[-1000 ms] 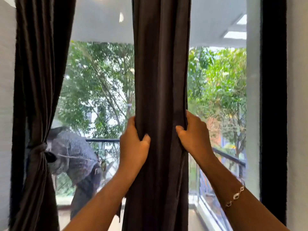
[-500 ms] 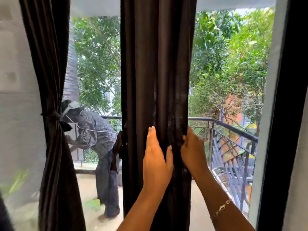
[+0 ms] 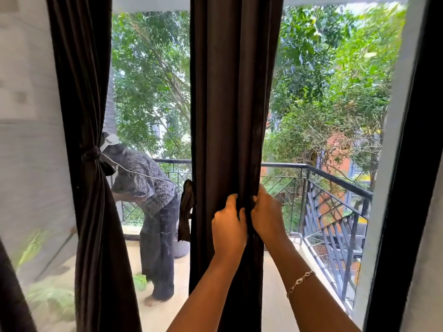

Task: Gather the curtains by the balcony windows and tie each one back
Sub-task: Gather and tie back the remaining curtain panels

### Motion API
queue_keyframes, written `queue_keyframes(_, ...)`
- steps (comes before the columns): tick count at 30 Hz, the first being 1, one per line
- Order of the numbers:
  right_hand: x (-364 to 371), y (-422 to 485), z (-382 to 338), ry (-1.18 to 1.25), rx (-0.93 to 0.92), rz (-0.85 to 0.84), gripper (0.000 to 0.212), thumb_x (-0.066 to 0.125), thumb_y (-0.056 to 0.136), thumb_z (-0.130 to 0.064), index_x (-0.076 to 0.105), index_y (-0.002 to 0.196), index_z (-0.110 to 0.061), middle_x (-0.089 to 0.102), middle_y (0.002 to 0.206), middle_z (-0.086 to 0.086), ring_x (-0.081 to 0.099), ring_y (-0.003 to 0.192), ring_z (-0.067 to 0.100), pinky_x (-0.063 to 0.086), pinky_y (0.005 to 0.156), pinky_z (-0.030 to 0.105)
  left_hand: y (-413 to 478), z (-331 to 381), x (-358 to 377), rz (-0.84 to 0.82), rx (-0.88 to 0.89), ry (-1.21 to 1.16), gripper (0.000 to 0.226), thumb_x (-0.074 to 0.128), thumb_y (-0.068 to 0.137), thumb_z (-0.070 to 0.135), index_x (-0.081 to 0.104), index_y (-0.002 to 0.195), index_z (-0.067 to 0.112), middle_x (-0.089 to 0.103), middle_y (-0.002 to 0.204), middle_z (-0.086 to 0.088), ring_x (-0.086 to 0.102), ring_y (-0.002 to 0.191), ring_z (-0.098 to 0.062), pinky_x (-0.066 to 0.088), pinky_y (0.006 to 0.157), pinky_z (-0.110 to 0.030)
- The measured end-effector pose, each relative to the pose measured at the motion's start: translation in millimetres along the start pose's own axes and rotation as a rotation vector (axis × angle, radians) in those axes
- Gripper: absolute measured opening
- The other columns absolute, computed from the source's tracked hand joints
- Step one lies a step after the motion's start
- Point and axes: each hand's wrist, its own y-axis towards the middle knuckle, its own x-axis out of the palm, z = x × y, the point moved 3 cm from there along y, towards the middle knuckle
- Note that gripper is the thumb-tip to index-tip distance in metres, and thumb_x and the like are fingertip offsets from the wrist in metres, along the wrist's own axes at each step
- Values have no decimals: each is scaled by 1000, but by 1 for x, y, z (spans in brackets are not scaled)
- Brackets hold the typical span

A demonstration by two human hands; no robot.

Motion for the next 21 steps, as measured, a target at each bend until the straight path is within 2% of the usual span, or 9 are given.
queue_keyframes(3, 6, -3, 5, 4, -2, -24, 30, 43, 88, 2, 54, 114, -8, 68, 93, 16, 64, 88, 34, 49, 70, 34, -6, -5, 0, 42, 22, 14, 34, 46, 93, 9, 55, 126, 13, 69, 92, -18, 65, 83, -34, 51, 76, -43)
queue_keyframes(7, 11, -8, 7, 74, 3, -7, 25, 42, 93, -3, 56, 113, -7, 66, 89, 13, 64, 86, 29, 38, 64, 23, -16, -8, 1, 27, 46, 17, 34, 47, 93, 9, 56, 125, 13, 70, 86, -19, 65, 77, -36, 52, 73, -44)
queue_keyframes(10, 17, -15, 1, 247, 37, -36, 28, 36, 99, -22, 58, 109, -9, 60, 80, -1, 60, 80, 18, 37, 61, 18, -22, -8, 0, 37, 80, 7, 29, 51, 91, 10, 61, 118, 9, 71, 83, -18, 66, 72, -35, 53, 67, -38)
queue_keyframes(13, 22, -19, -3, 304, 44, -118, 33, 42, 94, -39, 62, 105, -14, 64, 82, -5, 62, 83, 13, 44, 71, 20, -27, -8, -3, 31, 81, -18, 20, 54, 89, 6, 66, 105, 3, 71, 79, -15, 66, 67, -30, 49, 61, -32)
queue_keyframes(16, 25, -17, 2, 250, 71, -109, 32, 43, 97, -29, 60, 115, -8, 68, 98, 8, 64, 95, 21, 44, 76, 23, -35, -10, -3, -25, 65, -45, 19, 54, 90, 7, 68, 102, 5, 72, 82, -11, 68, 70, -24, 51, 64, -22)
queue_keyframes(17, 25, -16, 5, 216, 79, -95, 31, 41, 98, -23, 59, 115, -5, 68, 101, 12, 63, 97, 24, 42, 75, 22, -39, -10, -5, -27, 70, -29, 20, 53, 91, 8, 68, 104, 7, 73, 86, -9, 68, 72, -22, 54, 69, -25)
queue_keyframes(19, 23, -15, 10, 159, 76, -79, 28, 39, 99, -16, 59, 113, -4, 68, 102, 17, 63, 97, 30, 40, 72, 24, -51, -9, -13, 98, 165, 21, 23, 55, 89, 8, 68, 108, 12, 73, 97, -5, 69, 78, -18, 56, 73, -28)
queue_keyframes(21, 20, -15, 16, 126, 60, -59, 26, 40, 98, -13, 60, 110, -3, 68, 99, 20, 63, 94, 34, 42, 71, 30, -65, -5, -28, 306, 321, -16, 25, 56, 87, 12, 66, 110, 15, 67, 116, -1, 68, 87, -7, 55, 69, -18)
